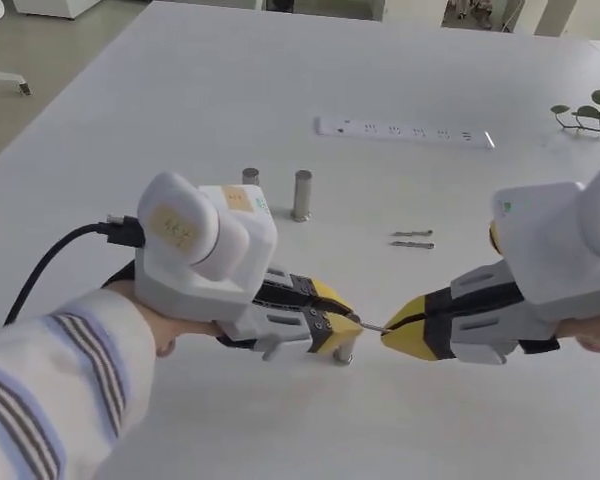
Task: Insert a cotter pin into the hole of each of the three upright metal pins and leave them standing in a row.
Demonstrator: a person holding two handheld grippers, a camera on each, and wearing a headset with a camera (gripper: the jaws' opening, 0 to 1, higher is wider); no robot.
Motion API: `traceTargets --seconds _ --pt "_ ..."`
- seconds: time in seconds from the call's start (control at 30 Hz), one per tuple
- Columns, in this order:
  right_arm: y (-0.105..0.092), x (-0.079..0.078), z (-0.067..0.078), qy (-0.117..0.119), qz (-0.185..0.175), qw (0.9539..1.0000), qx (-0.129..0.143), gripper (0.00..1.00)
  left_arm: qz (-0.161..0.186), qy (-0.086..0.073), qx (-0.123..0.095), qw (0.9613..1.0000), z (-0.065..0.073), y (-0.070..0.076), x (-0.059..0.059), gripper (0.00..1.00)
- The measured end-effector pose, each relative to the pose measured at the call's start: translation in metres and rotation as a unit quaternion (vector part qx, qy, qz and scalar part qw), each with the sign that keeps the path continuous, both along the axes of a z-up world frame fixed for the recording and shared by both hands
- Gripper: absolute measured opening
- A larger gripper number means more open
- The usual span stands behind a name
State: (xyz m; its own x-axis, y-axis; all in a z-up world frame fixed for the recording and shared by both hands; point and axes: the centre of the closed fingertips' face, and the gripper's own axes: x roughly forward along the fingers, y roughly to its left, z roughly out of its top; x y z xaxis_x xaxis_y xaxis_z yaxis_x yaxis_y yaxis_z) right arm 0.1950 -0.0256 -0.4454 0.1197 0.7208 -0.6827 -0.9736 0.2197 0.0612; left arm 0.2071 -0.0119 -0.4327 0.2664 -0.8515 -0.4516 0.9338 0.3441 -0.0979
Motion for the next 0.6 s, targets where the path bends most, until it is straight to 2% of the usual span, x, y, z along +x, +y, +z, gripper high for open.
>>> traceTargets --seconds 0.6 --pt "0.014 0.003 0.0 -0.008 0.018 0.9998 0.0 0.0 0.003 0.006 -0.001 1.0 0.0 0.001 -0.001 0.06"
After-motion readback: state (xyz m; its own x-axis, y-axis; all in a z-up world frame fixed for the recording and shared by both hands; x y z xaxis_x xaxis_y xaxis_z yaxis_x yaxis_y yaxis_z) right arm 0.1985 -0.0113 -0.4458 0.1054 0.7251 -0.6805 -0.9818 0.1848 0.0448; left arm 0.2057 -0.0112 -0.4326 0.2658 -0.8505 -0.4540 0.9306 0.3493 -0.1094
